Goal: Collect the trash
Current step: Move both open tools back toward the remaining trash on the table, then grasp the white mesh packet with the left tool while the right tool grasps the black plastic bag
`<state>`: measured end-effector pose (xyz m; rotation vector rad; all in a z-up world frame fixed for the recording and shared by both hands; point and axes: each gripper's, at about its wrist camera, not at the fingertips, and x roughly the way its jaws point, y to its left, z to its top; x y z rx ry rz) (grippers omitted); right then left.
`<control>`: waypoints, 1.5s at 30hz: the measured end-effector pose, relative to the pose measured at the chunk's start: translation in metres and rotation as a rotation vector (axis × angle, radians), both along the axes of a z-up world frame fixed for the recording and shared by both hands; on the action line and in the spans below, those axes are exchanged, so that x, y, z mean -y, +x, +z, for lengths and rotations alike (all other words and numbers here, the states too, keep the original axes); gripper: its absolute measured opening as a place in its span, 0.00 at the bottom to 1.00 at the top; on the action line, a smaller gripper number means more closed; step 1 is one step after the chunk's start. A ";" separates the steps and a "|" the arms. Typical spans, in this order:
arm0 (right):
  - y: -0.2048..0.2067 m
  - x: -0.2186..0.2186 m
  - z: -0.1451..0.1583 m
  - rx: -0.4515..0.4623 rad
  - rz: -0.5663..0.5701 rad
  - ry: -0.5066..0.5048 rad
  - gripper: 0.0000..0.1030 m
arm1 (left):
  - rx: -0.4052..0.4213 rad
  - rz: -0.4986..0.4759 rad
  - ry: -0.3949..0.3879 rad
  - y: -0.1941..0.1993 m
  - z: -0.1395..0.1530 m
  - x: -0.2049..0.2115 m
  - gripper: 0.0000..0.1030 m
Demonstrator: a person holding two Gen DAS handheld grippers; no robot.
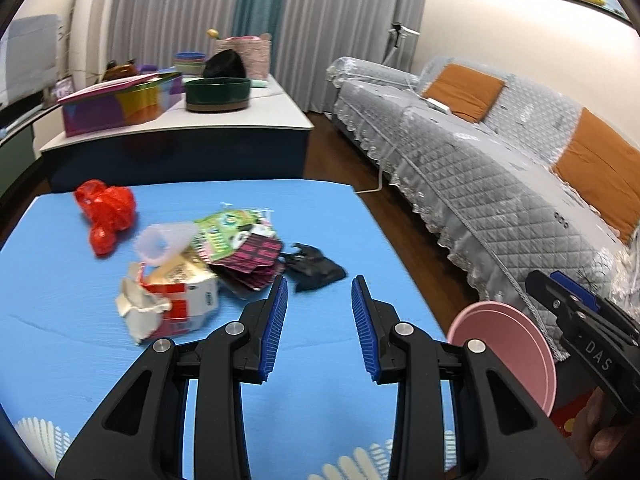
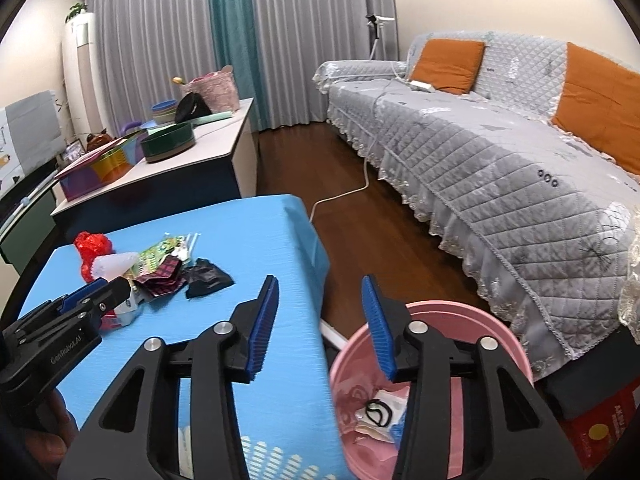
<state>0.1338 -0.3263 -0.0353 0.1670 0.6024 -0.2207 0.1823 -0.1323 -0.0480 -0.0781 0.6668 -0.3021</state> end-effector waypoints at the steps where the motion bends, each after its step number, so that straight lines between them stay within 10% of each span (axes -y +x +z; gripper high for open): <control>1: 0.003 -0.003 0.000 0.000 0.009 0.003 0.35 | -0.002 0.010 -0.001 0.002 -0.001 -0.004 0.33; 25: 0.084 -0.081 -0.039 -0.076 0.209 0.091 0.25 | -0.017 0.236 0.003 0.047 -0.015 -0.094 0.33; 45: 0.150 -0.109 -0.076 -0.184 0.239 0.044 0.38 | -0.029 0.266 0.040 0.090 -0.026 -0.096 0.48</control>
